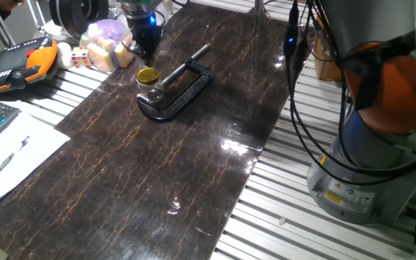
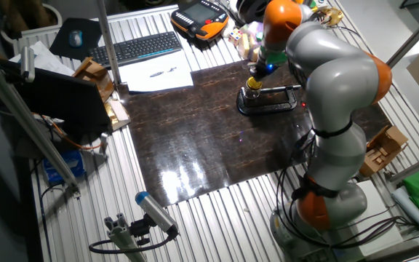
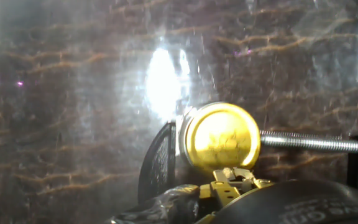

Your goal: Unscrew the lid from the jar

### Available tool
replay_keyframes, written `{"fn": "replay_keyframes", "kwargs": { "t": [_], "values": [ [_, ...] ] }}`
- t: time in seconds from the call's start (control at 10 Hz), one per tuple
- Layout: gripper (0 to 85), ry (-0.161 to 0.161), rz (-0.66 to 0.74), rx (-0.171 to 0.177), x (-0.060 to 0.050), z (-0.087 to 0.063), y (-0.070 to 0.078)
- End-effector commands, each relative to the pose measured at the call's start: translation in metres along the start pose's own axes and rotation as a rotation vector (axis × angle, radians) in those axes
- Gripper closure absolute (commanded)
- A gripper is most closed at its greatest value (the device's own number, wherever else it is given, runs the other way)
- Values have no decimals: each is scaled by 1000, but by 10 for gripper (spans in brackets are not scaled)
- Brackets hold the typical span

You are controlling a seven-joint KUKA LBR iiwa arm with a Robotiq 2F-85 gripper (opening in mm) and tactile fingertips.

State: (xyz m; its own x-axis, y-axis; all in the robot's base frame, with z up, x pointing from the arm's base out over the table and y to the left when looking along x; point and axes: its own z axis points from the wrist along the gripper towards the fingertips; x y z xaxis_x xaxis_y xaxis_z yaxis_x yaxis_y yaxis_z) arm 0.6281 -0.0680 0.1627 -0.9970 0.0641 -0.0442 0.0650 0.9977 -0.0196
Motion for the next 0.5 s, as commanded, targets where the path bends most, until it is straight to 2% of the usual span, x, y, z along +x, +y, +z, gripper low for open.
{"fn": "replay_keyframes", "kwargs": {
  "t": [0.0,0.1,0.3,0.4],
  "values": [
    [843,-4,7,-1,-3,2,0],
    [843,5,11,-38,-5,3,-9],
    [843,7,10,1,-10,-1,-7],
    [843,11,19,-6,-11,-3,-4]
  ]
}}
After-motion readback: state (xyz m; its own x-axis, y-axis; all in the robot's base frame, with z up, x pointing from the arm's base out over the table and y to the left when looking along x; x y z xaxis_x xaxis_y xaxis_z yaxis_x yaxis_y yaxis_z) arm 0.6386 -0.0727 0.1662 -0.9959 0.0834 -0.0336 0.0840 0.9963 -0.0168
